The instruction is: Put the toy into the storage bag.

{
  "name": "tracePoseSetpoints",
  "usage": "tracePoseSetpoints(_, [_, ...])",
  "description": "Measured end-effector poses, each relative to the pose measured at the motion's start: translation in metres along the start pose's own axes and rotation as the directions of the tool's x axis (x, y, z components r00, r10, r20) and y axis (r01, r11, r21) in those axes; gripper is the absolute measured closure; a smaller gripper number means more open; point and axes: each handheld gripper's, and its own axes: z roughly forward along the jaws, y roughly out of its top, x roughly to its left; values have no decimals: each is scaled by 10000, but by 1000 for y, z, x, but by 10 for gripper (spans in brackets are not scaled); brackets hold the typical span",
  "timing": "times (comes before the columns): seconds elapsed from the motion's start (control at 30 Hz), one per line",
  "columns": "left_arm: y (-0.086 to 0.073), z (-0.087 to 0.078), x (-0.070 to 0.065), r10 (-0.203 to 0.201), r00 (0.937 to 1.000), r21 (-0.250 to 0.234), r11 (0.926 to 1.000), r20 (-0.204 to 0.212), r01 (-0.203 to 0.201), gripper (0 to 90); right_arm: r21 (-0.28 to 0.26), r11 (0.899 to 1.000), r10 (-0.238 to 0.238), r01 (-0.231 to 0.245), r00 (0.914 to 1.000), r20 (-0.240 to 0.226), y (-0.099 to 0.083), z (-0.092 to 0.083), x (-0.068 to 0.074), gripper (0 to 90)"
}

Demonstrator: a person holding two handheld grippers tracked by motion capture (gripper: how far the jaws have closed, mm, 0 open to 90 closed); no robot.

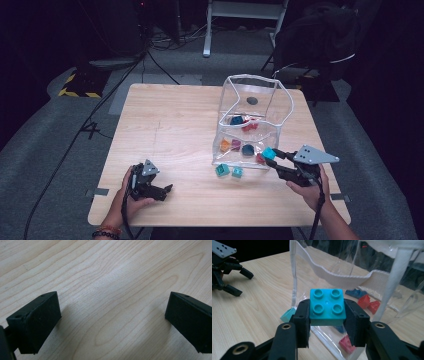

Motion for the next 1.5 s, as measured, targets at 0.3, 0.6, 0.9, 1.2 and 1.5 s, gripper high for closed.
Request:
tracePoseSetpoints(0.3, [0, 0, 0, -3, 10000, -1, 10000, 4, 3, 5, -169, 9998, -41, 46, 9996, 294, 22, -15, -10, 593])
tracePoseSetpoints(0.6, [0, 0, 0, 10, 10000, 2, 10000, -1, -10, 5, -527, 9985, -95, 121, 9987, 502, 45, -23, -18, 593])
tracePoseSetpoints(0.9, [0, 0, 0, -4, 10000, -2, 10000, 2, 4, 5, -740, 9969, -204, 264, 9966, 801, 72, -25, -24, 593])
tracePoseSetpoints(1.2, [0, 0, 0, 11, 10000, 2, 10000, -5, -11, 5, -783, 9962, -297, 383, 9937, 1084, 92, -18, -29, 593])
tracePoseSetpoints(1.5, [0, 0, 0, 1, 10000, -2, 10000, -2, -1, 5, -689, 9975, -85, 175, 9916, 1289, 105, -4, -39, 593])
